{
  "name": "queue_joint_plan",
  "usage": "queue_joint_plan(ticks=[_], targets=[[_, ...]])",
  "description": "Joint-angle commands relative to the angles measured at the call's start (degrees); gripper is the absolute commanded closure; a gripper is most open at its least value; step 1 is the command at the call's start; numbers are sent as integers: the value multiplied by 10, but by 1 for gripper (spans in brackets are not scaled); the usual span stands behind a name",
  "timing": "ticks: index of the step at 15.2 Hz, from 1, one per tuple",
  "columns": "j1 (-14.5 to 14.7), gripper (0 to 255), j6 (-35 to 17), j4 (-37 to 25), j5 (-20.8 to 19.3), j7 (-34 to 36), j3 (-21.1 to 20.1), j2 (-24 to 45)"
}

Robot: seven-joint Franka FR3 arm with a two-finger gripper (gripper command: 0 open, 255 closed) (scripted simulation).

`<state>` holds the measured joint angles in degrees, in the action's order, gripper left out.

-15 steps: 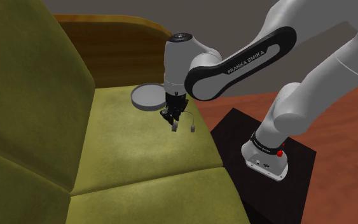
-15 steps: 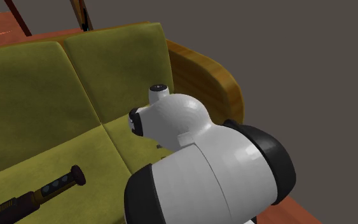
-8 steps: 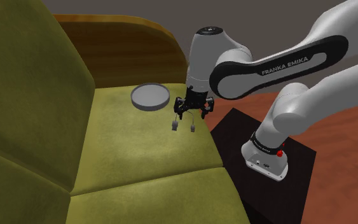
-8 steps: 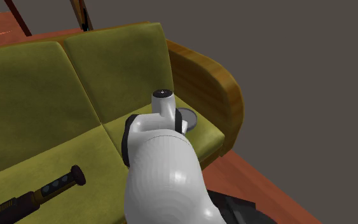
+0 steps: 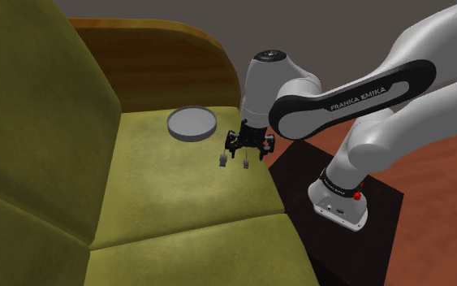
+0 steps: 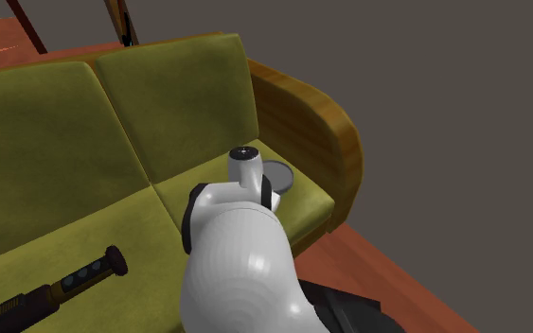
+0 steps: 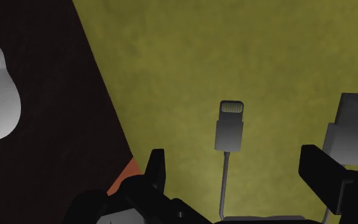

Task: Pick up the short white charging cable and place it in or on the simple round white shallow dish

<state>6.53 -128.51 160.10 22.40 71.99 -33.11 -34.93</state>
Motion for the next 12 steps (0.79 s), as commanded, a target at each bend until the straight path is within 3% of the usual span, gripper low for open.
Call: queue_joint_plan(ticks=[1,8,9,12], targets=[[0,0,-10,3,2,1,-4,7],[-1,0,-10,3,2,1,-4,7],[-1,255,-10,3,2,1,-4,7],[-1,255,-9,2,1,1,-3,7]])
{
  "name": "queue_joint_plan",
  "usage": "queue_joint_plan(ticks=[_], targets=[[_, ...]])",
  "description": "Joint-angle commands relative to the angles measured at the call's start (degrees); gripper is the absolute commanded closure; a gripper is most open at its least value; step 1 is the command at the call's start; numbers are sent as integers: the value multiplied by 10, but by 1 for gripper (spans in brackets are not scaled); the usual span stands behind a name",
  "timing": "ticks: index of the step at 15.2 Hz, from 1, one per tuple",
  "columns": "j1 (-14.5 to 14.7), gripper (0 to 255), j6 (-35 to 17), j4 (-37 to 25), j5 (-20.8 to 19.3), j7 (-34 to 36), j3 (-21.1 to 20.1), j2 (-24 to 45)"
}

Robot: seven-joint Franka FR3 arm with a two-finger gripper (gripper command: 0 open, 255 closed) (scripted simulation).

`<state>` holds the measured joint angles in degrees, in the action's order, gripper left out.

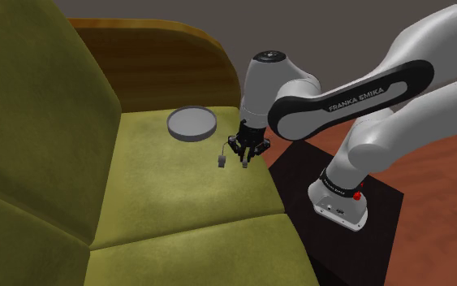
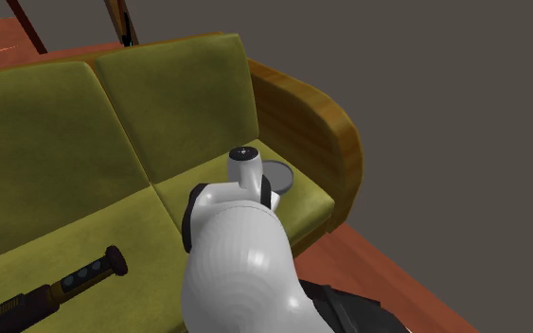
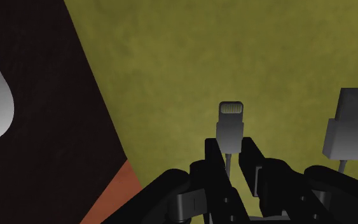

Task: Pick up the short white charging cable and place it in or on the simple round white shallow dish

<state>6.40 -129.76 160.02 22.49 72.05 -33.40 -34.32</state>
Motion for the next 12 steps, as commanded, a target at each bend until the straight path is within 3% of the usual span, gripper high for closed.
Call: queue_joint_plan(ticks=[1,6,12], targets=[[-1,255,2,2,-1,0,0,3],[1,255,2,4,1,0,-1,1],[3,255,64,-22,-10,0,19,-35]])
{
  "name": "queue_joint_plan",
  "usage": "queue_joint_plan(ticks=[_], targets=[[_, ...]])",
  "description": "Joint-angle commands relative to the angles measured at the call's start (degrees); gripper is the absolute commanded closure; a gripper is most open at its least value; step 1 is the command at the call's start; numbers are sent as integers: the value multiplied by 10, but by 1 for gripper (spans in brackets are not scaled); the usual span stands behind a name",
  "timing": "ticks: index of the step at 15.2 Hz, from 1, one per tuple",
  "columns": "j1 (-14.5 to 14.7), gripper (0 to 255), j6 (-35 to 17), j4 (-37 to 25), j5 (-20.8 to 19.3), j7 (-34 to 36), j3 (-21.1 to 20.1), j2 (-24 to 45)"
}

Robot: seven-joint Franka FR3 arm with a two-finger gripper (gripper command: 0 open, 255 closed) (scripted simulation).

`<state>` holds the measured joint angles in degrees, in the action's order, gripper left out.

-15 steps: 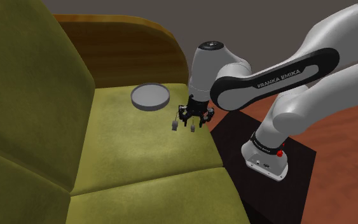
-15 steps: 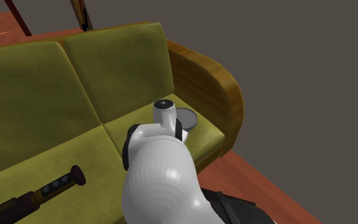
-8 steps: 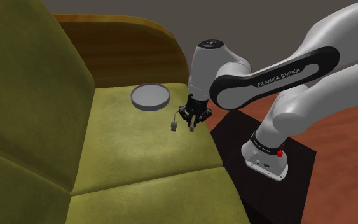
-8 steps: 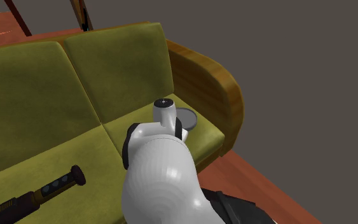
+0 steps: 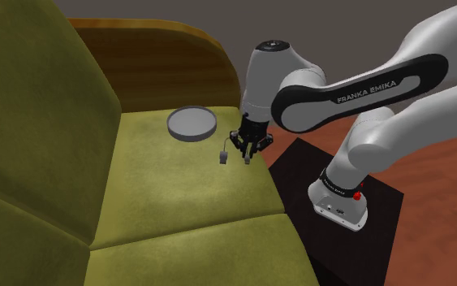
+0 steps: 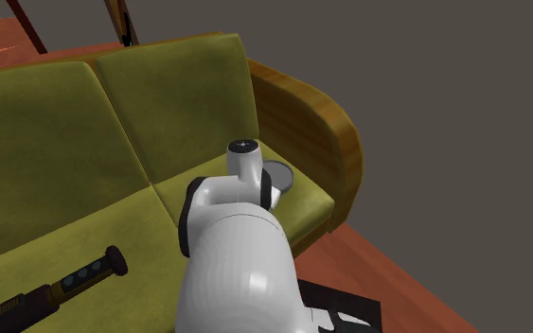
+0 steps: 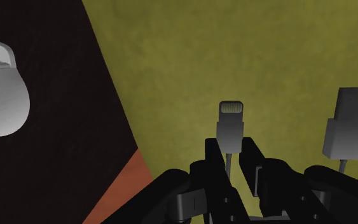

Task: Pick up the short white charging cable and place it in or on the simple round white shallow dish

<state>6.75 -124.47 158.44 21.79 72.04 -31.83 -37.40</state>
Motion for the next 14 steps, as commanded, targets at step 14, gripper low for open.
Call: queue_joint_plan(ticks=[14], targets=[[-5,255,137,-85,-30,1,43,-53]])
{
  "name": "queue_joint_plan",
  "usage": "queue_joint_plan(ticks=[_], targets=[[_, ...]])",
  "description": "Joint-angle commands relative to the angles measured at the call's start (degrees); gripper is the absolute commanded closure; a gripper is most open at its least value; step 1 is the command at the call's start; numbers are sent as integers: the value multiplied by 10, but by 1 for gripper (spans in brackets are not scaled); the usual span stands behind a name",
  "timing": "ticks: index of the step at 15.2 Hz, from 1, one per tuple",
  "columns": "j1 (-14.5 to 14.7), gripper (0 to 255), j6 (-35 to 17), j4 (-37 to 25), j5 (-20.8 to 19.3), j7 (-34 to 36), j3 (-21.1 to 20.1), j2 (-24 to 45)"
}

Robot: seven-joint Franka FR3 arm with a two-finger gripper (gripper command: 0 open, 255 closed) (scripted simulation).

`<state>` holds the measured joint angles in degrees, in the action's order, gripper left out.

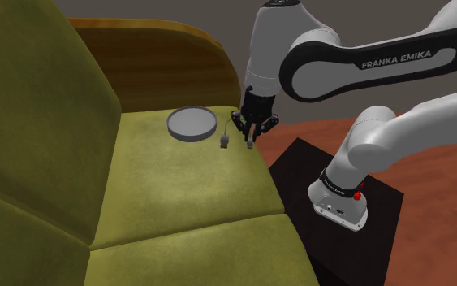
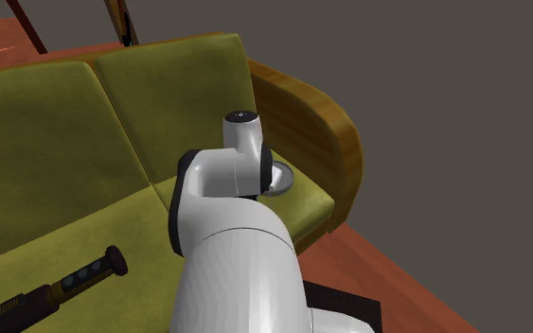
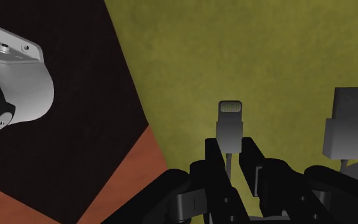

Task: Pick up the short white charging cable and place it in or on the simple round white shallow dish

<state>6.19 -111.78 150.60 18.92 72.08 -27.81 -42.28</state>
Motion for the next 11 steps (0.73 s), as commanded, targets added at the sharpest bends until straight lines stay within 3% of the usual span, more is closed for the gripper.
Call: queue_joint_plan(ticks=[1,11], targets=[[0,255,13,-8,-2,1,3,-5],[-100,255,-40,-182,-93,-12,-9,226]])
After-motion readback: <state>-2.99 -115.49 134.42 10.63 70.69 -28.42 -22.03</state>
